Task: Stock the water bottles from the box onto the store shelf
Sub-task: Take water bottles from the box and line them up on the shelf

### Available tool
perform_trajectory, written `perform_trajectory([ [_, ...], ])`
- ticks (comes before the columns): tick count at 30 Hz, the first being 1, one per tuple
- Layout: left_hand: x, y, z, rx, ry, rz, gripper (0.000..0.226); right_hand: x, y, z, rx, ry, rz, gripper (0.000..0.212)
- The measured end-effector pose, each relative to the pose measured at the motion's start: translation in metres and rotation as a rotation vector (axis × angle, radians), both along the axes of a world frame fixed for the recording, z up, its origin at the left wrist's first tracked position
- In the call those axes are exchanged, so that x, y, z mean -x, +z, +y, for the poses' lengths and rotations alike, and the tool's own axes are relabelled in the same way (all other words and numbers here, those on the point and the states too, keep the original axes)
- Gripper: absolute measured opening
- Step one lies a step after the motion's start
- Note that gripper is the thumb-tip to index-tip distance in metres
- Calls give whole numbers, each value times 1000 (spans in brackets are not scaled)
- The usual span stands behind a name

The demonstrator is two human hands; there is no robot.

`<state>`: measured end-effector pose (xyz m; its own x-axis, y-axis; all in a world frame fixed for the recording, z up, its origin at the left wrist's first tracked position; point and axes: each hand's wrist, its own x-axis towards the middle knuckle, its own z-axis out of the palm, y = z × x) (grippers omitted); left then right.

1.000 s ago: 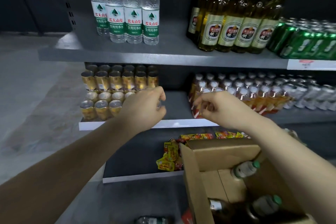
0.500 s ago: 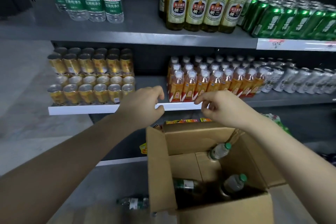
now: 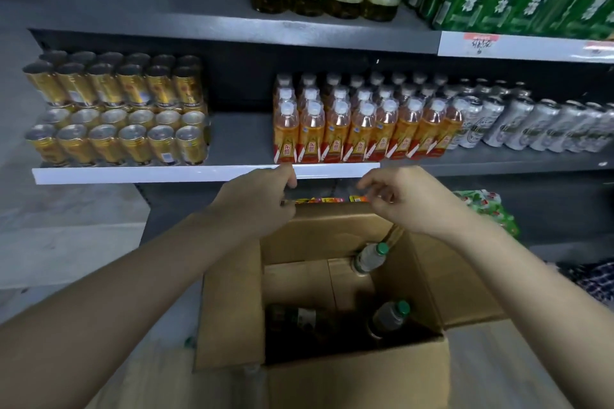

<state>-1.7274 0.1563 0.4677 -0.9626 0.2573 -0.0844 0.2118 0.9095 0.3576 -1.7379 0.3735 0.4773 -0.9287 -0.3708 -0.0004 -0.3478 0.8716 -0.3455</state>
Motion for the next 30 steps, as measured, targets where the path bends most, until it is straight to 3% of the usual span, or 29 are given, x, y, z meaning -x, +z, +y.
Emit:
perform_trajectory([
  [12,16,-58,30,122,-139,-180,29,-7,-63,34,35,-119,-49,28],
  [30,40,-213,65,315,-461,-370,46,-6,-183,65,67,-266,-114,30],
])
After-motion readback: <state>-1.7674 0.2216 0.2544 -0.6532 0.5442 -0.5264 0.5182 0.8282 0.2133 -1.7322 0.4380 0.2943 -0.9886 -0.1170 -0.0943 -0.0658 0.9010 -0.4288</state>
